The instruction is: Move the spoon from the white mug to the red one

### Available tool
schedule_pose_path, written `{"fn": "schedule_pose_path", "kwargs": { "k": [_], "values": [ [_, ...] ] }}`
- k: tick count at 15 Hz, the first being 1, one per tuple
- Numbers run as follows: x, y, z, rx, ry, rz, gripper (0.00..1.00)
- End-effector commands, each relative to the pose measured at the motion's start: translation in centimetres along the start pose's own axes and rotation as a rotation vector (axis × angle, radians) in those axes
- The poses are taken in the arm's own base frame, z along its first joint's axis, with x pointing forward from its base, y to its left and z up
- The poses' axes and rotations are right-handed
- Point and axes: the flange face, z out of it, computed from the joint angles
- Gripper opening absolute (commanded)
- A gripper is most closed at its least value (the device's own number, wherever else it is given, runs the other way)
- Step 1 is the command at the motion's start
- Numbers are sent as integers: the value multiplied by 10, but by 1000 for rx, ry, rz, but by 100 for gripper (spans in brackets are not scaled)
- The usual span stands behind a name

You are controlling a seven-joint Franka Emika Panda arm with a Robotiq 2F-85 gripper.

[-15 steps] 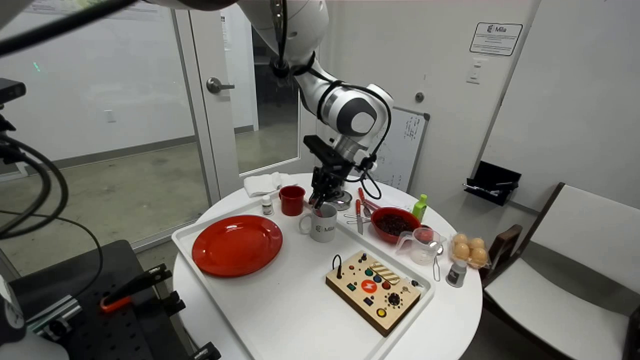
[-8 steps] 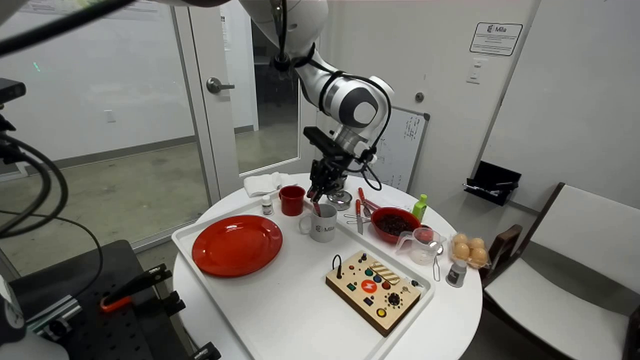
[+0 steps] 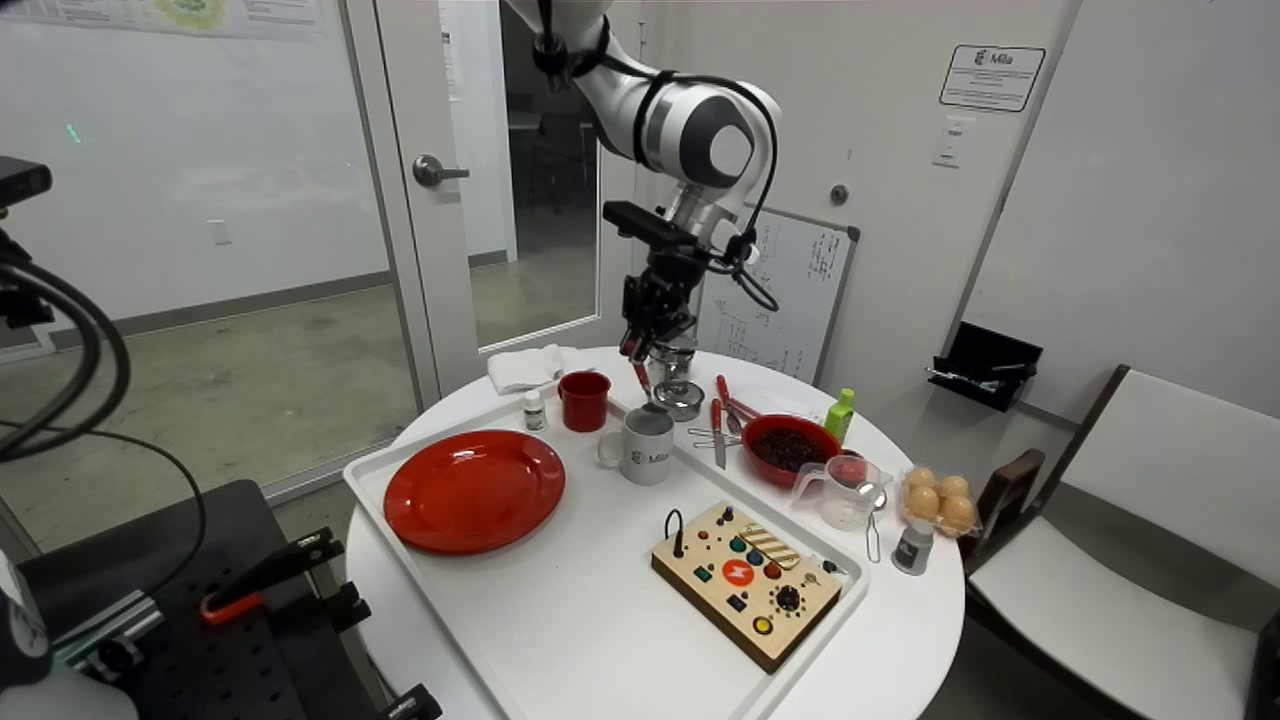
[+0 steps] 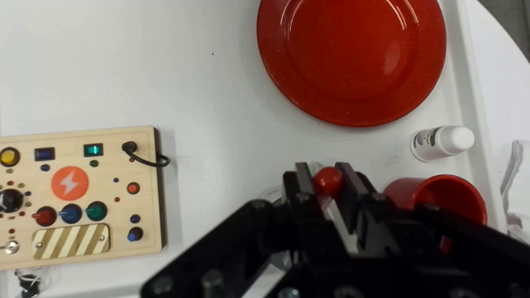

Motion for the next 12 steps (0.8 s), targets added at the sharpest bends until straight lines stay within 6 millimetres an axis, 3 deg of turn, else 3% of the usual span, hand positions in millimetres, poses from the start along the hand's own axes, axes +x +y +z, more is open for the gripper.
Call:
{"fn": "schedule_pose_path", "kwargs": {
  "k": [1,5,10,11,12],
  "values": [
    [-21,-8,-35,-73,41,-6,5],
    [-38,-31,-56,-136,84,-67,5],
    [-56,-81,-47,-242,57,-212,5],
    [-46,-70,-50,-193,79,-161,19],
    [-49,-79,-46,-207,71,-179,19]
  ]
}}
